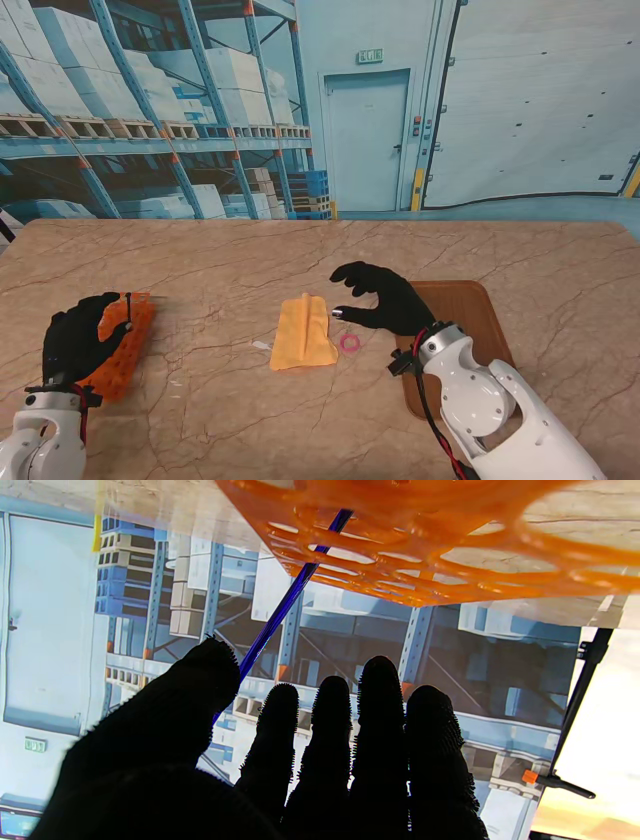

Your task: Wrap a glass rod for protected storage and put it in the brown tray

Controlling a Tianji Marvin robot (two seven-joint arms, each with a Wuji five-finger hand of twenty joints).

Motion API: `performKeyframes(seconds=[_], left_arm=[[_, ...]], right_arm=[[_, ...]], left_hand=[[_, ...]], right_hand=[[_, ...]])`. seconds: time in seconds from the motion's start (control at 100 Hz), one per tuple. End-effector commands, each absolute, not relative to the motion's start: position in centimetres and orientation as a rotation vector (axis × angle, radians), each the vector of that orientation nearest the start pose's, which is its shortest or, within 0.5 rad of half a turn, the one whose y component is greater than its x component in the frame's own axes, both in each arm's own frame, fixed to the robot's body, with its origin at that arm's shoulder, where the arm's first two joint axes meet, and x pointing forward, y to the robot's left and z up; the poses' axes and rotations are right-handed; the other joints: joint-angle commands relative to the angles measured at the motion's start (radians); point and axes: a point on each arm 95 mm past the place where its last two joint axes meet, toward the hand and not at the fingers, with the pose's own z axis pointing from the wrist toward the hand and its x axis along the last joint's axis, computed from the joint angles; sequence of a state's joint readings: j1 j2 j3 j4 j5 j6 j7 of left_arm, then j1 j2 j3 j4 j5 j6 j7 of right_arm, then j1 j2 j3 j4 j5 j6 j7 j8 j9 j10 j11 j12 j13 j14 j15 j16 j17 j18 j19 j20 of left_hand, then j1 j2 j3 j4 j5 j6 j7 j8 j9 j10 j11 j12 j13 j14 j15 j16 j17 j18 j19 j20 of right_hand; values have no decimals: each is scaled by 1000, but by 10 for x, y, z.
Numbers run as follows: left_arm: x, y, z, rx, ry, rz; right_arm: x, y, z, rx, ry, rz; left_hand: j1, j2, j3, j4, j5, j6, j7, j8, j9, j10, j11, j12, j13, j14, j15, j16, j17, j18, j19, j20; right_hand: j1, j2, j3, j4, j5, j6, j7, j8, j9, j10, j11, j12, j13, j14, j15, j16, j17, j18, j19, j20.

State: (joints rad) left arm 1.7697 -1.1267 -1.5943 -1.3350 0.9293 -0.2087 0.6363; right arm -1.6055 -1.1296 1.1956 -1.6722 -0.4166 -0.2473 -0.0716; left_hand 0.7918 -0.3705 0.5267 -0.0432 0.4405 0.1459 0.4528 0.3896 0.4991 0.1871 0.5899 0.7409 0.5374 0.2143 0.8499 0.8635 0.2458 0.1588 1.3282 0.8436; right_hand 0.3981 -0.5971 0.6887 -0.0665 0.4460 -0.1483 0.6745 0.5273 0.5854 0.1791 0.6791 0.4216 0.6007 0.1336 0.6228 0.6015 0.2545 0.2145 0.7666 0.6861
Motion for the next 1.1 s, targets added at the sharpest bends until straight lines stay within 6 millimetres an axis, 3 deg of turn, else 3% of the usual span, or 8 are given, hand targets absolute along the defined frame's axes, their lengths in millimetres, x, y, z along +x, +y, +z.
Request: performKeyframes(seconds=[0.0, 0.39, 0.55, 0.7, 0.85, 0.86, 0.91, 1.09], left_arm=[[338, 173, -374, -1186, 865, -1460], [342, 172, -381, -1190, 855, -1448], [348, 169, -386, -1197, 850, -1447], [353, 166, -388, -1204, 840, -1456], [356, 164, -389, -1192, 832, -1455], [356, 164, -389, -1190, 831, -1455], [357, 164, -389, -1183, 825, -1455], [354, 167, -387, -1163, 834, -1444]], right_arm=[[379, 42, -298, -1765, -1367, -2505], [380, 42, -299, -1765, -1376, -2493], [379, 41, -299, -1759, -1381, -2493], [380, 41, -299, -1759, -1383, -2494], [380, 41, -298, -1761, -1382, -2493], [379, 41, -298, -1761, -1382, -2494], [379, 41, -298, -1760, -1382, -2494], [379, 41, -298, -1760, -1382, -2496]], left_hand=[[39, -17, 21, -15, -29, -24, 32, 15, 16, -25, 11, 9, -23, -11, -9, -8, -18, 6, -6, -8], [42, -8, 34, -14, 11, -42, 64, 23, 52, -25, 27, 4, -10, -4, -11, -13, -20, 30, -17, -19], [60, 18, 44, -14, 64, -46, 88, 29, 78, -32, 46, 9, 4, 2, -2, -13, -13, 43, -11, -24], [97, 17, 12, -41, 103, -87, 96, 16, 96, -32, 54, 102, 4, 8, 8, -16, -18, 48, 0, -35], [135, 9, -21, -56, 133, -89, 119, 8, 141, -31, 46, 177, 14, 16, 19, -17, -10, 60, 6, -35], [144, 4, -28, -60, 135, -117, 132, 14, 147, -31, 45, 183, 16, 17, 21, -17, -9, 60, 6, -35], [174, 3, -62, -59, 135, -138, 173, 11, 171, -29, 33, 204, 24, 22, 27, -18, -2, 66, 10, -34], [177, 3, -77, -57, 136, -106, 188, 4, 183, -22, 31, 203, 31, 28, 33, -18, 6, 68, 14, -33]], right_hand=[[-36, 25, 15, 27, 4, -9, -10, 10, 17, -14, 14, 8, 30, -13, 22, 17, 2, 8, 24, 22], [-40, 28, 21, 27, 15, -8, -13, 10, 23, -14, 12, 9, 33, -10, 20, 17, 0, 10, 23, 20], [-42, 30, 22, 26, 22, -7, -13, 10, 27, -12, 11, 9, 34, -10, 19, 17, 2, 11, 23, 20], [-42, 29, 23, 26, 22, -7, -15, 11, 27, -12, 10, 9, 34, -9, 19, 17, 2, 11, 23, 20], [-43, 31, 24, 26, 25, -8, -14, 12, 28, -13, 10, 10, 35, -11, 19, 18, 2, 13, 22, 20], [-43, 31, 24, 26, 24, -8, -14, 12, 28, -13, 10, 10, 34, -11, 19, 18, 2, 12, 22, 20], [-43, 30, 24, 26, 24, -8, -14, 13, 27, -12, 9, 10, 35, -10, 19, 18, 2, 11, 22, 20], [-44, 30, 24, 26, 25, -8, -13, 15, 28, -12, 10, 11, 35, -10, 19, 19, 3, 12, 22, 20]])
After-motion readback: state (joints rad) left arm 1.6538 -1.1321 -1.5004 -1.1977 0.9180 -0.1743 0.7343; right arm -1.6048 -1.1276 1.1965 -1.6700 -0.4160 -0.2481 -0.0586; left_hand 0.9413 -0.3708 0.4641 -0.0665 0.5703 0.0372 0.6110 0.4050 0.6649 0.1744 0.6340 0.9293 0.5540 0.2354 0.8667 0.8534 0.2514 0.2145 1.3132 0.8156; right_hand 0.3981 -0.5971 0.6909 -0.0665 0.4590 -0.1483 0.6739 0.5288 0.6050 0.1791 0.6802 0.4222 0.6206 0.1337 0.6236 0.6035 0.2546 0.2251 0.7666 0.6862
